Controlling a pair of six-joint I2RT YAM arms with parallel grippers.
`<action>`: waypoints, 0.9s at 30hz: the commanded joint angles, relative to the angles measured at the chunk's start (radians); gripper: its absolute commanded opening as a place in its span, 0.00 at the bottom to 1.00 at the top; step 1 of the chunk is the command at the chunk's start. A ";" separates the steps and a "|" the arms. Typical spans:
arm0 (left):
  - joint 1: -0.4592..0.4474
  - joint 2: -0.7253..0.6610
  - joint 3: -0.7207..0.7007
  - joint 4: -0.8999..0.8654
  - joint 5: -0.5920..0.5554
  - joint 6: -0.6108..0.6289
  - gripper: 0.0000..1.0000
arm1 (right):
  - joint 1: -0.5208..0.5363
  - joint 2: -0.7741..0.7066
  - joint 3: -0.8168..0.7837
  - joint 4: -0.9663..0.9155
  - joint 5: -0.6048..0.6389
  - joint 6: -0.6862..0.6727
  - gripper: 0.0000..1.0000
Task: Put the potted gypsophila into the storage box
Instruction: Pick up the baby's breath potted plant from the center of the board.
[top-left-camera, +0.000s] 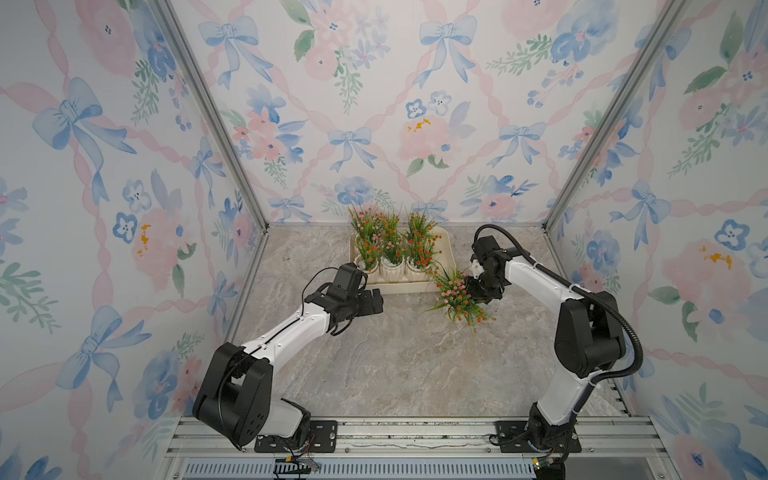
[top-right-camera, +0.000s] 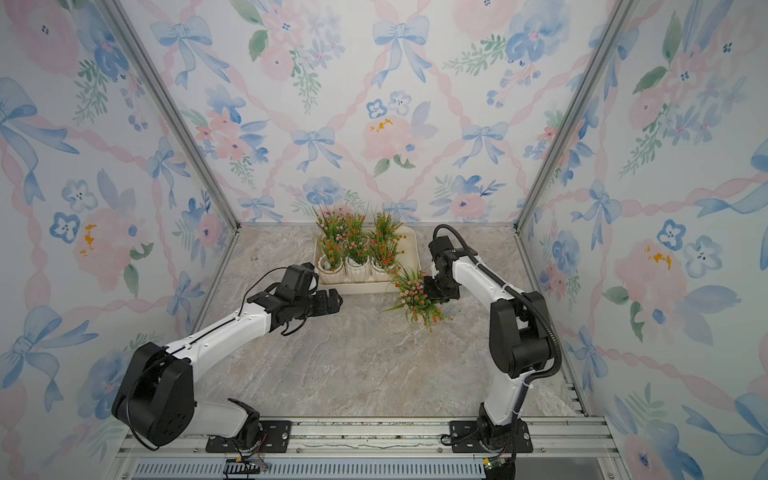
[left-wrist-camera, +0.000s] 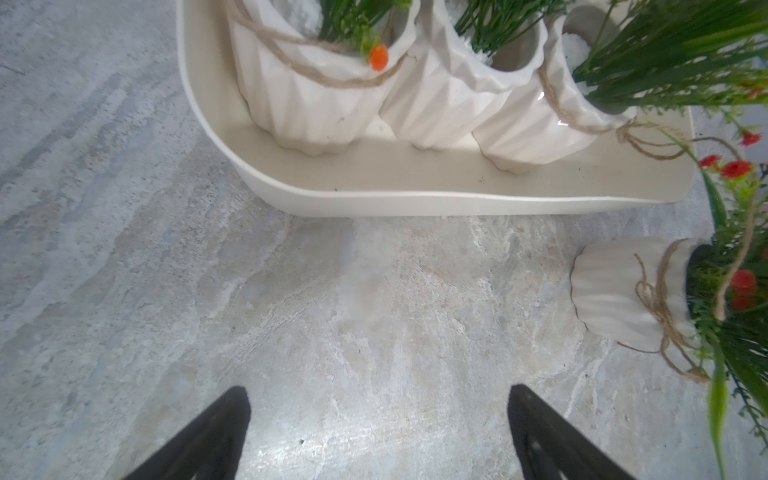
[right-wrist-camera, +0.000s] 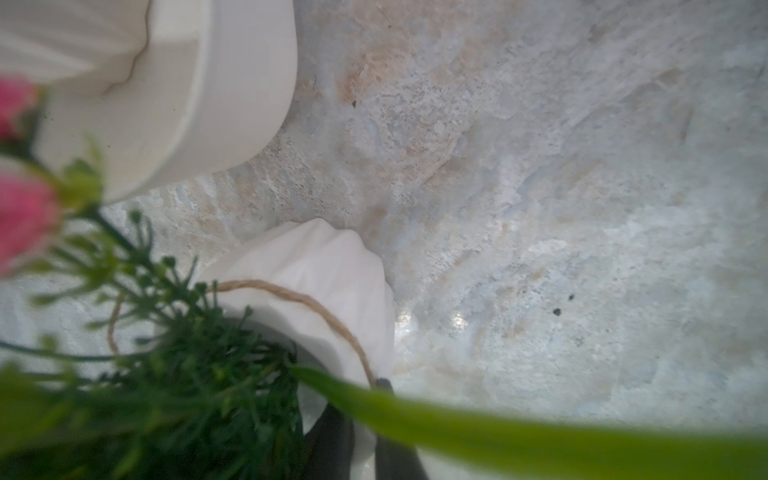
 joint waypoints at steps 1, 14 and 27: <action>0.007 -0.008 0.010 0.001 0.011 0.026 0.98 | 0.006 -0.047 0.034 -0.040 -0.015 -0.007 0.00; 0.020 -0.026 0.011 0.001 0.011 0.032 0.98 | -0.007 -0.095 0.208 -0.155 -0.016 -0.004 0.00; 0.046 -0.041 0.002 0.000 0.017 0.037 0.98 | -0.038 0.131 0.707 -0.319 -0.002 0.010 0.00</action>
